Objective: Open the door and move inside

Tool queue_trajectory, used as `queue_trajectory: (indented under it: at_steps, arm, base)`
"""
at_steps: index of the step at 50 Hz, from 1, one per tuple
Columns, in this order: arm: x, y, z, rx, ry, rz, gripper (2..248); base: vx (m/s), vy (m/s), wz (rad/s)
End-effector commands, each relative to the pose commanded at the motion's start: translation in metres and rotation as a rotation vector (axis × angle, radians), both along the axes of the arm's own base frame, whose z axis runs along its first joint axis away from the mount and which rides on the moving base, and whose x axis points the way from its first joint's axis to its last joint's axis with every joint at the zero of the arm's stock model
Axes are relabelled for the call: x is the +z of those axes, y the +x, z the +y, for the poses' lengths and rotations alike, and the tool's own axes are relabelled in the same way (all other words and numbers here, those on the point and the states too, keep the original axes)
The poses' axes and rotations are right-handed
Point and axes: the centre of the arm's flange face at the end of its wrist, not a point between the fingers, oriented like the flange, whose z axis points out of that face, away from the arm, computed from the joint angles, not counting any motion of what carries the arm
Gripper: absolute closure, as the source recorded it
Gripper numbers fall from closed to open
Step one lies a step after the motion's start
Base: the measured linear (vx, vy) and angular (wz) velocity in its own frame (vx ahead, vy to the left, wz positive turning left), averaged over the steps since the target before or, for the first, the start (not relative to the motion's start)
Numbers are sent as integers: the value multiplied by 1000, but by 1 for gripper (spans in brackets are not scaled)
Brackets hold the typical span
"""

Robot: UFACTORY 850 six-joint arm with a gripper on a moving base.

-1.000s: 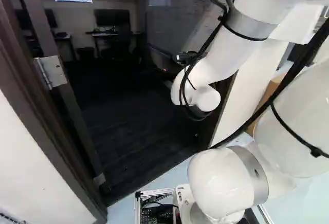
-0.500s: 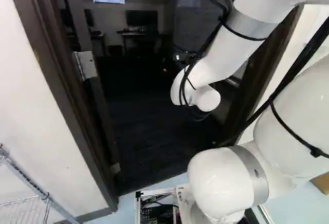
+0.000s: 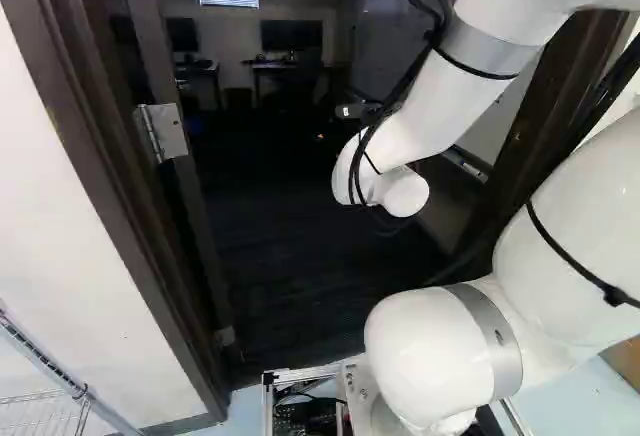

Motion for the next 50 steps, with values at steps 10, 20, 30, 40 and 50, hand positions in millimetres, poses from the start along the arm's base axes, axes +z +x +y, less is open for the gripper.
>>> queue_trajectory:
  at_steps: [10,20,30,40,50]
  arm:
    - [0,0,0,0,0,0,3]
    - [0,0,0,0,0,0,3]
    - [0,0,0,0,0,0,3]
    - [0,0,0,0,0,0,3]
    - [0,0,0,0,0,0,3]
  base:
    - [126,-43,-1]
    - [149,-40,3]
    - [178,-39,-1]
    - [199,-35,-8]
    - [209,-4,-17]
